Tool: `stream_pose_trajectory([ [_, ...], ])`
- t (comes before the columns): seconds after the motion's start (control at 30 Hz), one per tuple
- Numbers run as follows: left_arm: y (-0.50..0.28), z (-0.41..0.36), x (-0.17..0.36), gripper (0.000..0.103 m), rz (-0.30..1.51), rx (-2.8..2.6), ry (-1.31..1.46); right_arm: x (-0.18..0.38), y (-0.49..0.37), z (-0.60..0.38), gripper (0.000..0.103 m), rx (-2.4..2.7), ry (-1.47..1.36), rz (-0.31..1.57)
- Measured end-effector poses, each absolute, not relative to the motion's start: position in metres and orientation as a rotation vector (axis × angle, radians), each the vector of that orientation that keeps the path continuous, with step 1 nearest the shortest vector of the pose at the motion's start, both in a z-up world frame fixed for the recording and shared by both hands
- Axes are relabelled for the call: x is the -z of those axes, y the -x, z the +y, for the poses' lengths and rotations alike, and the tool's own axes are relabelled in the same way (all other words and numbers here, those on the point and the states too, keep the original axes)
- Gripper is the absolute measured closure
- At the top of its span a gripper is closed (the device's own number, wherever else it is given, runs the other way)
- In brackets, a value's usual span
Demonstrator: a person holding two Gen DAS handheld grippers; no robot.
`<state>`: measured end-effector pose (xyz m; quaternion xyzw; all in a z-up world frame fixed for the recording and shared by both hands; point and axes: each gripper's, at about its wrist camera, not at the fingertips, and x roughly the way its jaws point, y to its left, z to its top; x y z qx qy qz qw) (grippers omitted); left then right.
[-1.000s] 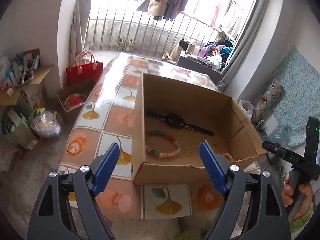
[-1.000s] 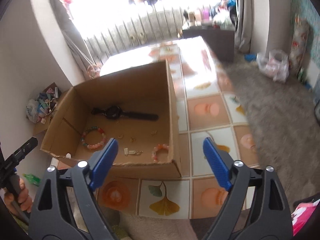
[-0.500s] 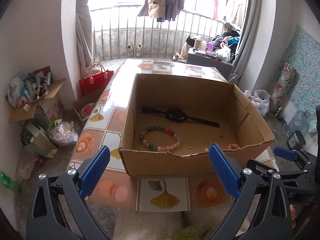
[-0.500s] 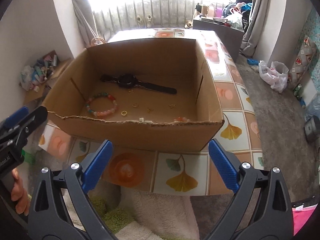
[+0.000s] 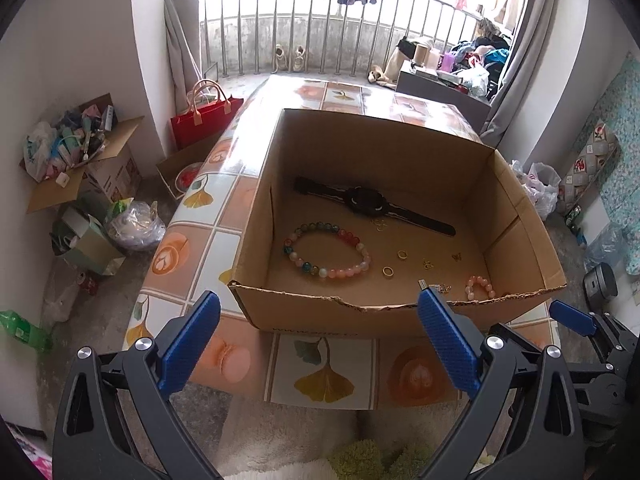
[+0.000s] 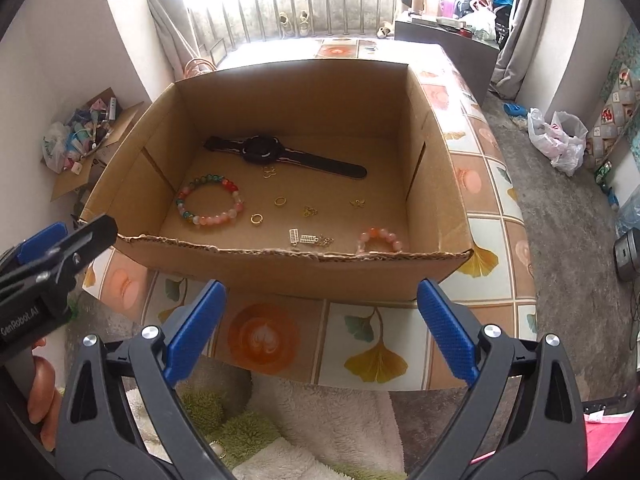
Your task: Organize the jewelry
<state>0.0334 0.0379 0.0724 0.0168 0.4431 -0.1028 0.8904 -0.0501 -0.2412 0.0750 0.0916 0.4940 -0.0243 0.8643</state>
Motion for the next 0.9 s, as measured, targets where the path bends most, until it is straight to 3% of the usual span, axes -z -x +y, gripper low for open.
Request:
stream_pose_trajectory([
  [0.9,-0.036,0.022,-0.062,0.007,1.002,0.166,-0.079,-0.067,0.041,-0.246,0.010,0.016,-0.198,1.080],
])
